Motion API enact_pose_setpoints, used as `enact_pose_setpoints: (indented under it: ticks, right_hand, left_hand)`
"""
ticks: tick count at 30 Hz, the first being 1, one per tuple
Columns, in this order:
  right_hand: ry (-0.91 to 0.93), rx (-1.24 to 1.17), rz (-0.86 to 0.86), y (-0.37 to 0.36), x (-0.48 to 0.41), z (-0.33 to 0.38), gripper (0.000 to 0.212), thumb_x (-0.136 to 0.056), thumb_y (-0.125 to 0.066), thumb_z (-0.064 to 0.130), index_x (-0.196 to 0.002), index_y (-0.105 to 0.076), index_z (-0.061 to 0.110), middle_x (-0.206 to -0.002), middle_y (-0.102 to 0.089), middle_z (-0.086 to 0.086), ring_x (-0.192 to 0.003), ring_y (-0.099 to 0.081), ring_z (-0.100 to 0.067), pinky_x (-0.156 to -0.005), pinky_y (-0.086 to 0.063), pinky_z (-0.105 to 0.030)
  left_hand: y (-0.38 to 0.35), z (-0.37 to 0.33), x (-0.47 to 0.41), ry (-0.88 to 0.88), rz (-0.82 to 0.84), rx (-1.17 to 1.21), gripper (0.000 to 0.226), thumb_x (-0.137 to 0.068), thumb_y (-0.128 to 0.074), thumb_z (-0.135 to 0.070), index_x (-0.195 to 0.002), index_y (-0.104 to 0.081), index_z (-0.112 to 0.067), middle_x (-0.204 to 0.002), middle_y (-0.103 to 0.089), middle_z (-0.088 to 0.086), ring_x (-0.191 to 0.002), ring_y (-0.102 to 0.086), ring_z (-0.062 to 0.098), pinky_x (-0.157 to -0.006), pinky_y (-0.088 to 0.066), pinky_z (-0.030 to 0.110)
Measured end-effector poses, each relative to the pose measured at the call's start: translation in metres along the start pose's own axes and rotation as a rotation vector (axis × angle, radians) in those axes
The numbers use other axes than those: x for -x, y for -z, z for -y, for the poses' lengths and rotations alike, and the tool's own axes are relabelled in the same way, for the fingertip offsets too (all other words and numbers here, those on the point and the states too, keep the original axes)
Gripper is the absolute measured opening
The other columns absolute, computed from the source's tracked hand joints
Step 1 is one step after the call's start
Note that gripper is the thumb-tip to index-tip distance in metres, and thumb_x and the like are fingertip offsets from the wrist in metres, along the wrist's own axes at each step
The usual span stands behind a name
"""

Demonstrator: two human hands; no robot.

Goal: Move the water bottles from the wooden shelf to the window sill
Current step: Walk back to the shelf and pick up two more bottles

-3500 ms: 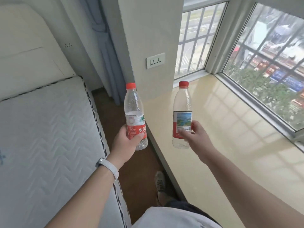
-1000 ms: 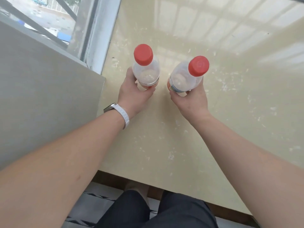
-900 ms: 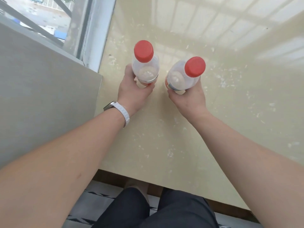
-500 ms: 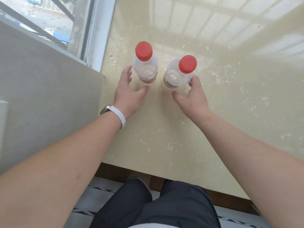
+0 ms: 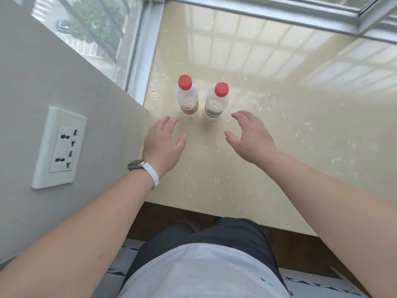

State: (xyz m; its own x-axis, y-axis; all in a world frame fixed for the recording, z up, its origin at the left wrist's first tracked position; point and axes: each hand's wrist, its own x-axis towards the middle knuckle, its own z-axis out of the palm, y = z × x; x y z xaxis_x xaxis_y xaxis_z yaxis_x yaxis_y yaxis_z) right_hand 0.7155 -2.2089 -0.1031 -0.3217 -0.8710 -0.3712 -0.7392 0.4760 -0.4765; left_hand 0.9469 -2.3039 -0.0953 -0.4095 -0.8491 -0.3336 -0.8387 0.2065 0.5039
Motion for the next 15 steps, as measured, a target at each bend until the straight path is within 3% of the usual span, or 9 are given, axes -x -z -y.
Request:
enact_pose_setpoints:
  ticks: [7, 15]
  right_hand:
    - [0.058, 0.183, -0.002, 0.033, 0.057, 0.022, 0.058, -0.095, -0.049, 0.046, -0.145, -0.043, 0.019, -0.155, -0.038, -0.005, -0.141, -0.029, -0.024, -0.112, -0.026, -0.038]
    - [-0.016, 0.338, -0.048, 0.059, 0.122, 0.024, 0.059, -0.096, -0.044, 0.049, -0.146, -0.041, 0.020, -0.156, -0.037, -0.004, -0.141, -0.029, -0.024, -0.110, -0.028, -0.040]
  left_hand:
    - [0.021, -0.021, 0.043, -0.137, 0.000, -0.166, 0.049, -0.095, -0.059, -0.035, -0.141, -0.052, -0.020, -0.153, -0.043, 0.012, -0.136, -0.040, 0.033, -0.108, -0.029, 0.047]
    - [0.028, -0.052, 0.078, -0.319, 0.060, -0.199, 0.049, -0.094, -0.058, -0.039, -0.140, -0.054, -0.021, -0.150, -0.046, 0.010, -0.137, -0.040, 0.031, -0.110, -0.028, 0.047]
